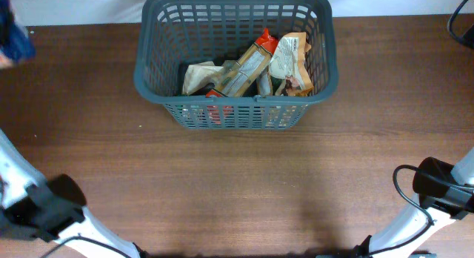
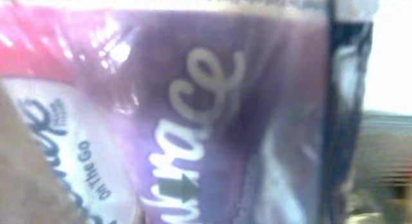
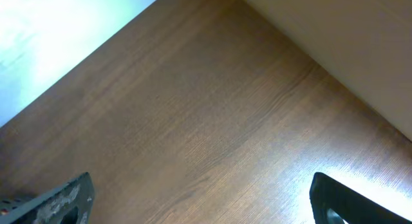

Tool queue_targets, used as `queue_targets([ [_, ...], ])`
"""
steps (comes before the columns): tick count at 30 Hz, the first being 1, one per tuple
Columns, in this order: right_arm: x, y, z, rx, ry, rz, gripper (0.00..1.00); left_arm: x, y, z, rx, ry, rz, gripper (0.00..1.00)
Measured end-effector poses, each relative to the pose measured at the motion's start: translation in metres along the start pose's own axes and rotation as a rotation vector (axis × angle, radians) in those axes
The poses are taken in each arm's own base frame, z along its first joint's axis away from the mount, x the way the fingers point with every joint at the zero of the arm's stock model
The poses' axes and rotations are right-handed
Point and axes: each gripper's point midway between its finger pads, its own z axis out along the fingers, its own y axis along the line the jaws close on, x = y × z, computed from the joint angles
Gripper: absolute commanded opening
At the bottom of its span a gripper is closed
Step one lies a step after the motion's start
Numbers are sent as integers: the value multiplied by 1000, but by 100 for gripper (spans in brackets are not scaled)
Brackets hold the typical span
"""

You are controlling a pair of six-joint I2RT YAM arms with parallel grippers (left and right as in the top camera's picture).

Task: Pack container
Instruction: 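Carry the tissue pack right over the basket and lower it in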

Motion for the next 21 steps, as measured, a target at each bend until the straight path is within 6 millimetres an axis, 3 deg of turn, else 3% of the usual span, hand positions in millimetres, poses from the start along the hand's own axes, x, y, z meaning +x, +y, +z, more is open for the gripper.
queue_targets([
  [1,0,0,0,0,0,0,99,-23,-33,-10,59,-56,55,2],
  [2,0,0,0,0,0,0,99,-48,-84,-25,156,-125,134,2],
  [4,0,0,0,0,0,0,99,-66,-156,-40,308,-186,236,2],
  [5,0,0,0,0,0,0,99,-69,-201,-46,409,-209,296,2],
  [6,0,0,0,0,0,-1,99,-69,-221,-48,458,-218,324,2],
  [7,0,0,0,0,0,0,99,-66,-256,-49,541,-225,369,2],
  [8,0,0,0,0,0,0,99,-60,-286,-48,611,-226,410,2],
  [9,0,0,0,0,0,0,99,-48,-327,-45,713,-218,466,2],
  [10,0,0,0,0,0,0,99,-36,-352,-40,767,-201,495,2],
  [16,0,0,0,0,0,0,99,23,-426,5,808,-60,614,2],
  [21,0,0,0,0,0,0,99,67,-439,35,798,69,685,2],
])
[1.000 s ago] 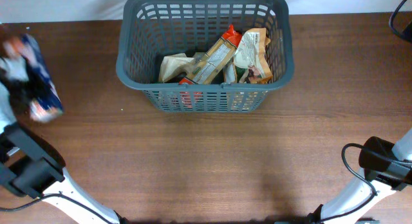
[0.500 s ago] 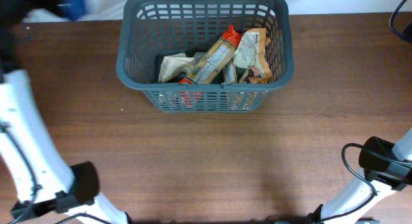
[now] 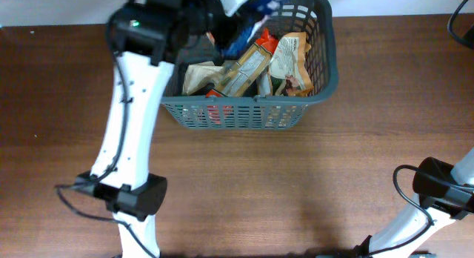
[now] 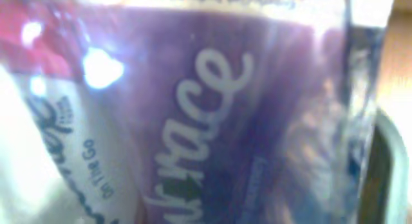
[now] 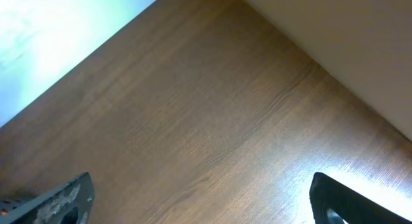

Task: Pack container
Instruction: 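Carry the tissue pack right over the basket and lower it in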

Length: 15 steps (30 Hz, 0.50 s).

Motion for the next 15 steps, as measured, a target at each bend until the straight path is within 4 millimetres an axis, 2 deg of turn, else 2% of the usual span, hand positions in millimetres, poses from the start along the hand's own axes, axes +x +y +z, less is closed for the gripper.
queue_targets([
  [9,0,0,0,0,0,0,99,84,5,48,72,240,-28,2],
  [15,0,0,0,0,0,0,99,140,15,56,90,393,-77,2],
])
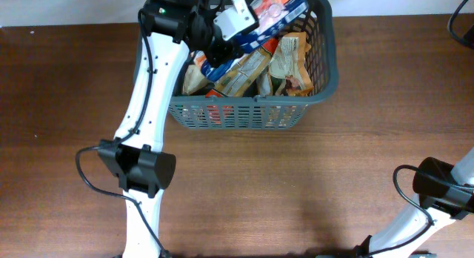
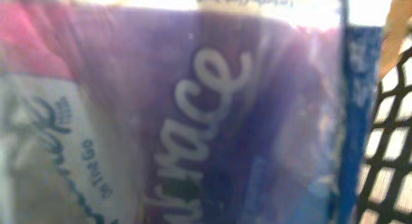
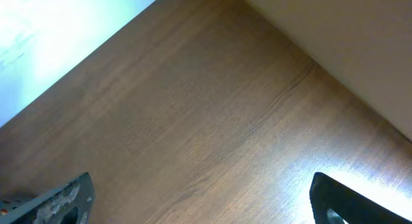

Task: Pack container
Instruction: 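Carry the tissue pack right over the basket and lower it in, then open the left gripper and withdraw it down-left from the basket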

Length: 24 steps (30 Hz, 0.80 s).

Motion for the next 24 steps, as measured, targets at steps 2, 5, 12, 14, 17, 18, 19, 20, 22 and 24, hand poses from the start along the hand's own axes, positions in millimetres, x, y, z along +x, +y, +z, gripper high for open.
queue_targets([
  [2,0,0,0,0,0,0,99,12,5,4,5,31,-7,2],
  [5,0,0,0,0,0,0,99,28,12,8,12,67,-31,2],
  [12,0,0,0,0,0,0,99,63,23,16,42,142,-94,2],
  [14,0,0,0,0,0,0,99,67,24,15,44,154,-104,2],
  [17,0,0,0,0,0,0,99,67,24,15,44,155,-104,20],
  [18,0,0,0,0,0,0,99,67,24,15,44,156,-104,30],
  [19,0,0,0,0,0,0,99,67,23,15,45,155,-101,50],
  [20,0,0,0,0,0,0,99,67,23,16,46,155,-99,59],
  [22,0,0,0,0,0,0,99,67,23,16,47,154,-95,75],
  [24,0,0,0,0,0,0,99,66,23,16,49,153,-96,99],
])
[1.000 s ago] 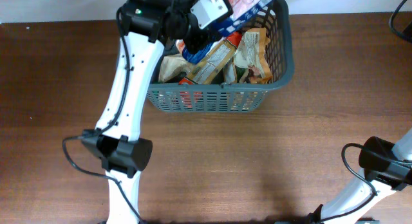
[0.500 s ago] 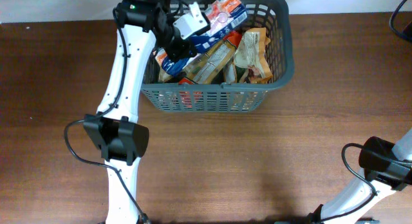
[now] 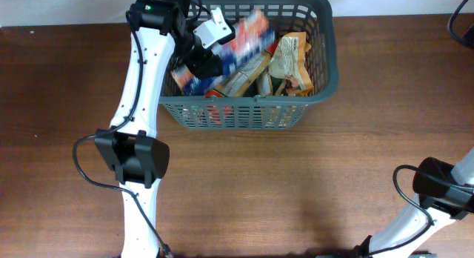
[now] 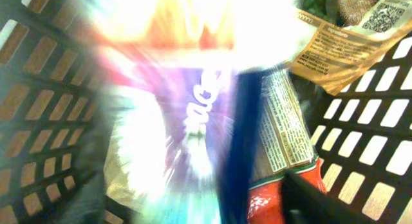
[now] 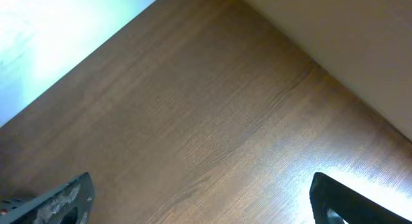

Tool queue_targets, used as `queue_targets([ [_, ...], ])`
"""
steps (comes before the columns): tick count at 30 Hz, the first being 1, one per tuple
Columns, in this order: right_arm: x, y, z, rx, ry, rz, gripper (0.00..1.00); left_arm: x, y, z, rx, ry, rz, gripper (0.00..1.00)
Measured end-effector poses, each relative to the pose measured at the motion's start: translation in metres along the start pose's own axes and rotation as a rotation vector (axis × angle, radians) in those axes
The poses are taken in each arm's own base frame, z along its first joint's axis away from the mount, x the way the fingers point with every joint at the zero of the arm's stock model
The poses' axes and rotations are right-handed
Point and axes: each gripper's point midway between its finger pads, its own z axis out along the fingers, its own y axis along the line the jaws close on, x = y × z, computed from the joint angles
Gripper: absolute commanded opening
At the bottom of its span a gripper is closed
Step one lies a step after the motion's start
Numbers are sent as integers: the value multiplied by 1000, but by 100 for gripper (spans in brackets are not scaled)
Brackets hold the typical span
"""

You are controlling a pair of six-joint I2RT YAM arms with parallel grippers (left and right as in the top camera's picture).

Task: Pack container
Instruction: 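Open the left gripper and withdraw it down-left from the basket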

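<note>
The grey plastic basket (image 3: 326, 69) stands at the table's far middle. A purple, red and blue snack packet (image 3: 235, 50), blurred by motion, lies tilted in the basket's left half on the other packets. In the left wrist view that packet (image 4: 193, 121) sits below the camera, apart from my left gripper (image 4: 187, 208), whose dark fingers (image 4: 309, 195) stand wide open on either side. In the overhead view my left gripper (image 3: 197, 56) hangs over the basket's left side. My right gripper (image 5: 206, 201) is open over bare wood, holding nothing.
Tan and orange snack packets (image 3: 290, 59) fill the basket's middle and right. A tan packet (image 4: 338, 47) and a red one (image 4: 283, 195) lie beside the purple packet. My right arm's base (image 3: 441, 187) sits at the front right corner. Brown tabletop (image 3: 296, 184) lies in front of the basket.
The purple packet filled the left wrist view, held in my left gripper above the basket. Now it is lower in the basket's left half, apart from the open fingers. My right arm stayed still.
My left gripper held the purple packet off at the table's far left edge. Then it held it over the basket's back rim, then above the packets inside. Now the packet is let go into the basket. The right gripper stayed open over the table throughout.
</note>
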Motion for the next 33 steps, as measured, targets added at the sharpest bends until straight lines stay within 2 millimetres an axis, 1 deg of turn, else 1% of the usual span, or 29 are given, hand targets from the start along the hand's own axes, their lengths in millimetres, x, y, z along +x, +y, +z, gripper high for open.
queue_targets([
  [8,0,0,0,0,0,0,99,-1,1,-1,-4,-4,-18,99],
  [11,0,0,0,0,0,0,99,-9,3,-11,-29,-31,-29,99],
  [13,0,0,0,0,0,0,99,-20,6,-26,-65,-70,-22,99],
  [15,0,0,0,0,0,0,99,-32,6,-48,-108,-117,-2,99],
  [17,0,0,0,0,0,0,99,-45,3,-81,-174,-174,27,99],
  [20,0,0,0,0,0,0,99,-57,-5,-143,-311,-242,62,99],
  [22,0,0,0,0,0,0,99,-55,-12,-187,-411,-271,58,99],
  [24,0,0,0,0,0,0,98,-46,-21,-224,-484,-291,27,99],
  [25,0,0,0,0,0,0,99,-42,-24,-236,-506,-298,12,99],
  [26,0,0,0,0,0,0,99,-36,-28,-252,-537,-308,-10,99],
  [29,0,0,0,0,0,0,99,-17,-41,-278,-576,-303,-60,99],
  [33,0,0,0,0,0,0,99,6,-59,-299,-589,-283,-107,99],
])
